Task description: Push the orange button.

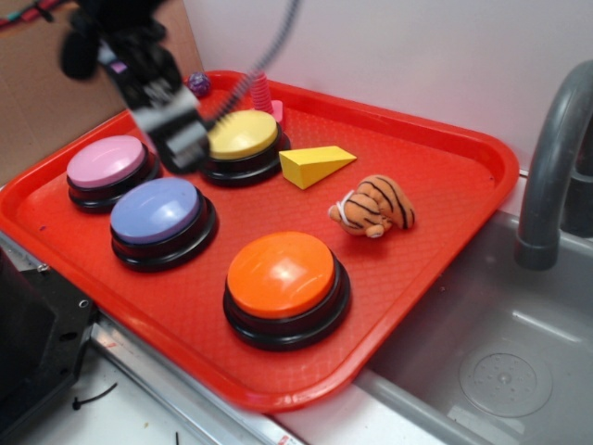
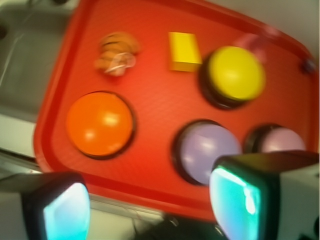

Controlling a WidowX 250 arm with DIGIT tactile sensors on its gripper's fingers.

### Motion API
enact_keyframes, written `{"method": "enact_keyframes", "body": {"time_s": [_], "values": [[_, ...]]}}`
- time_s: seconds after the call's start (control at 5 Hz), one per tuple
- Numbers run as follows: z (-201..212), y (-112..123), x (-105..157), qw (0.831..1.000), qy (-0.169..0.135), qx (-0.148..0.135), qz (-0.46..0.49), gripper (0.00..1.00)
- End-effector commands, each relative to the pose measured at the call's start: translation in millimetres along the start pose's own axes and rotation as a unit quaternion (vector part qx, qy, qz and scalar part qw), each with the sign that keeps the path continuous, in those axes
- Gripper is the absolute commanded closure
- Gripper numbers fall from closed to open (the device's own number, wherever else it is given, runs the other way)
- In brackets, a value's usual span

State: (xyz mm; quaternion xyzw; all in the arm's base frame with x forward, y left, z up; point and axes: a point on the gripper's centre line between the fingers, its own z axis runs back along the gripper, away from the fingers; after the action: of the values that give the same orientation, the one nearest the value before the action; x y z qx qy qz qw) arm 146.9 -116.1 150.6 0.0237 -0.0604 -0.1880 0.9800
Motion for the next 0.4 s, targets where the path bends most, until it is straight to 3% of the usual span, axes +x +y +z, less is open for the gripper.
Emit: {"method": "enact_keyframes", "body": {"time_s": [0.0, 0.2], "values": [[-51.5, -43.9, 9.1, 0.995, 0.000, -0.012, -0.098, 0.00], [-70.7, -32.8, 17.6, 0.994, 0.009, -0.026, -0.109, 0.00]]}}
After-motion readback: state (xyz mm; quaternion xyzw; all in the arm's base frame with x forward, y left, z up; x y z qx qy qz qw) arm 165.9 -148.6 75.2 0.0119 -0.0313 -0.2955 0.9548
